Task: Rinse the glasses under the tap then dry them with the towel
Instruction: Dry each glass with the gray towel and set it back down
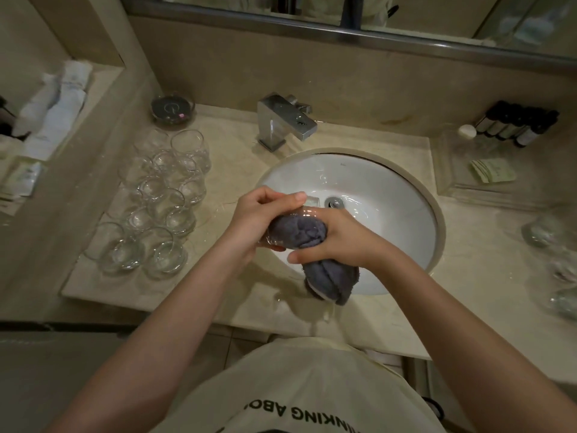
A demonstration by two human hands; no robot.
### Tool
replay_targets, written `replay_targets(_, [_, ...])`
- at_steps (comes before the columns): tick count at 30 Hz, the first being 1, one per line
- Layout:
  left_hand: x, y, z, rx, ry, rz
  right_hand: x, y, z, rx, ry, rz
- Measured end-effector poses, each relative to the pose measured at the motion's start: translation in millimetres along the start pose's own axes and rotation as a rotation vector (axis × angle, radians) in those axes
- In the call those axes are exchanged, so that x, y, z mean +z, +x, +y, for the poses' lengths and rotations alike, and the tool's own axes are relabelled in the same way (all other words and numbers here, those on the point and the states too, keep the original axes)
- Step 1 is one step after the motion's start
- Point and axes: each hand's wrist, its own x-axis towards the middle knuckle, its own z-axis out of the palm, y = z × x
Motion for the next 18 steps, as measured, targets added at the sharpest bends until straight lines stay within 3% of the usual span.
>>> replay_targets(2, [3, 2, -1, 0.138, 0.102, 0.04, -5, 0, 2, 0.055, 0.186, -0.057])
replay_targets(4, [5, 3, -7, 0.382, 0.263, 0.056, -9, -2, 7, 0.088, 0.428, -0.126])
replay_targets(7, [4, 6, -9, 0.612, 0.386, 0.014, -6, -6, 14, 0.111, 0.695, -0.117])
replay_targets(9, [3, 11, -12, 0.534, 0.28, 0.082, -1, -5, 13, 0.093, 0.665, -0.042])
replay_targets(11, [2, 16, -13, 0.196, 0.139, 0.133, 4, -4, 12, 0.055, 0.573, 0.033])
replay_targets(13, [-3, 16, -9, -0.179, 0.128, -0.011, 7, -5, 10, 0.042, 0.539, 0.07])
replay_targets(14, [-4, 14, -7, -0.246, 0.199, -0.065, 9, -6, 11, 0.044, 0.547, 0.071])
replay_targets(16, [-5, 12, -6, -0.164, 0.361, -0.032, 13, -8, 13, 0.047, 0.604, 0.068])
replay_targets(18, [-4, 10, -11, 0.104, 0.376, 0.049, 14, -10, 15, 0.057, 0.717, 0.07])
